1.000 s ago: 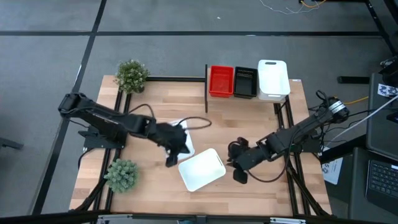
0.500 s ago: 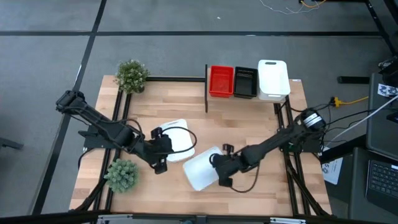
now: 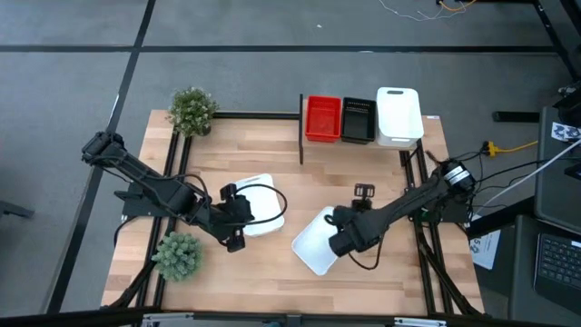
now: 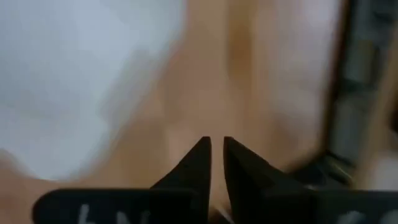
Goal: Stack baskets on shelf by color
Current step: Stack the bottom white bin on the top of the white bin on the shelf
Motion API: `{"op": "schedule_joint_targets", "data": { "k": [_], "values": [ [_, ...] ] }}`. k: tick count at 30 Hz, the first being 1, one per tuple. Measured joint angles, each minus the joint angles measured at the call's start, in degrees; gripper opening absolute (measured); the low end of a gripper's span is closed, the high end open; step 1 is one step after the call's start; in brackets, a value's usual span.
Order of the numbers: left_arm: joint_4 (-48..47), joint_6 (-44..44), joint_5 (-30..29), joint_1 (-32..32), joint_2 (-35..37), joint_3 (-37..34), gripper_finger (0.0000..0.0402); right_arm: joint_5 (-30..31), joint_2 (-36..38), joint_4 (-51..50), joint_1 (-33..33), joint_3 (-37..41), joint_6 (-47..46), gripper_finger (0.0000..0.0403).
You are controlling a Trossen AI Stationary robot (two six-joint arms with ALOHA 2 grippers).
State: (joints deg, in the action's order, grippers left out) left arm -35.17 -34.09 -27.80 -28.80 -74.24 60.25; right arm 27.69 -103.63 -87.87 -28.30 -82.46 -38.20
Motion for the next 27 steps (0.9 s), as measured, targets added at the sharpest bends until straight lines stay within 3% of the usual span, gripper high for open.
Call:
{"op": "schedule_joint_targets", "data": {
  "k": [7,12,16,21,27],
  "values": [
    [-1.04,0.17,-0.12,-0.01,0.00,-0.07,0.0000,-9.71,3.67,34.91,-0.96,-2.26,5.59,0.0043],
    [-3.32,0.24,-0.23,-0.15,0.00,-0.07,0.0000,-15.55,0.18,54.86,-2.60,-1.72,10.14,0.0043],
    [-3.48,0.26,-1.17,-0.09,0.00,-0.07,0.0000,-21.71,-5.04,60.60,-3.14,-1.59,11.56,0.0043],
    [-3.71,0.28,-1.76,-0.07,0.00,-0.07,0.0000,-30.00,-10.54,60.46,-3.10,-1.53,10.88,0.0043],
    [-4.05,0.28,-1.78,-0.07,-0.02,-0.07,0.0000,-30.59,-9.88,45.66,-3.16,-1.92,-0.18,0.0043]
  ]
}}
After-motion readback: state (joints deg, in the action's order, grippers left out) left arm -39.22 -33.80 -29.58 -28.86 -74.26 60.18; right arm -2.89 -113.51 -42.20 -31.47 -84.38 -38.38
